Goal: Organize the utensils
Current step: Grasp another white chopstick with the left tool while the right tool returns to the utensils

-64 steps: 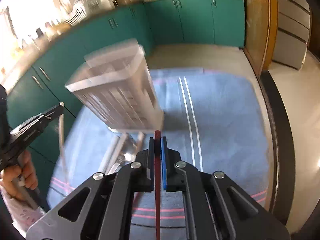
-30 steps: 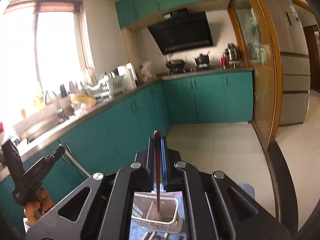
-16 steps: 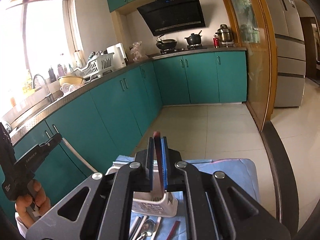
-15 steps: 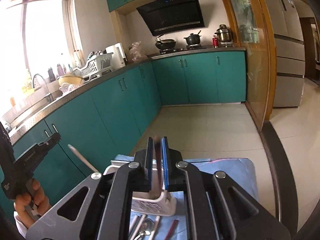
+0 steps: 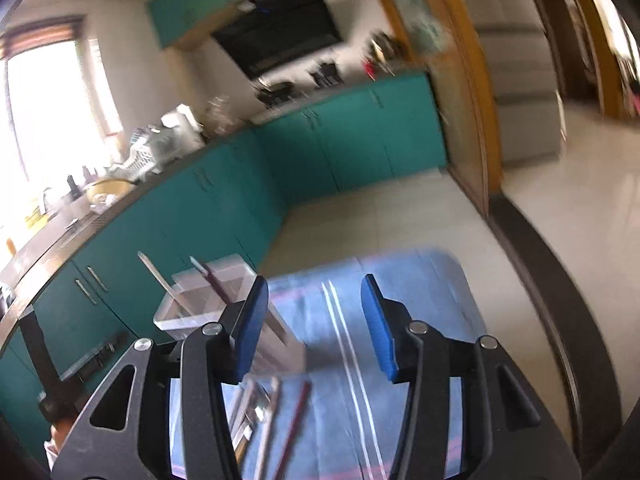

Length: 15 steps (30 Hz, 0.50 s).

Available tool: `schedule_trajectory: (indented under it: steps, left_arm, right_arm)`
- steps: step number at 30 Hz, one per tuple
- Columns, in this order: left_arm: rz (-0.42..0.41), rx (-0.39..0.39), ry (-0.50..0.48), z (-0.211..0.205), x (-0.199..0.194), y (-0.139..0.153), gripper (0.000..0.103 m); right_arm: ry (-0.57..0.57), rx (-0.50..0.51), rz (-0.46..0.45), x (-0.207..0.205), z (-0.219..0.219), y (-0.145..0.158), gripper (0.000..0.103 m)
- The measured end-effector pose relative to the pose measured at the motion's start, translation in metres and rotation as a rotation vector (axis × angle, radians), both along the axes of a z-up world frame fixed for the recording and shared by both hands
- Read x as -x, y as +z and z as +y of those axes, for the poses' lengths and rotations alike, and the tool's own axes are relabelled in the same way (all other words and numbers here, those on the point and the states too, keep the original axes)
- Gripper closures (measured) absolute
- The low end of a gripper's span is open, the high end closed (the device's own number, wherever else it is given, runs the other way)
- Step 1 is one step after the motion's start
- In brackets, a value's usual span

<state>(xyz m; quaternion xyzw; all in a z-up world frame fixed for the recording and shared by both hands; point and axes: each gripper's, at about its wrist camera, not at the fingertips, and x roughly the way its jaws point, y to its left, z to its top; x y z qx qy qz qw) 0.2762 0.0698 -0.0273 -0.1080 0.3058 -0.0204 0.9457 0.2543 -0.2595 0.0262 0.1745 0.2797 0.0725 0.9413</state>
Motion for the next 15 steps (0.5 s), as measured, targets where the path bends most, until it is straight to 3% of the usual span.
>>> schedule_trajectory:
  steps: [4,6,12,15]
  left_arm:
    - [0.155,-0.052,-0.121,-0.031,-0.007,-0.049,0.073]
    - [0.210,-0.074,-0.174,-0.046,-0.009,-0.067,0.073]
    - [0.324,-0.124,-0.242,-0.075,-0.013,-0.100,0.073]
    - [0.319,-0.123,-0.255,-0.080,-0.011,-0.105,0.072]
  right_arm:
    - [0.036,0.069,0.276,-0.023,0.018,-0.077,0.055]
    - [0.081,0.087,0.344,-0.026,0.033,-0.104,0.055]
    - [0.170,0.151,0.405,-0.025,0.071,-0.134,0.055]
    - [0.182,0.156,0.411,-0.027,0.078,-0.137,0.055]
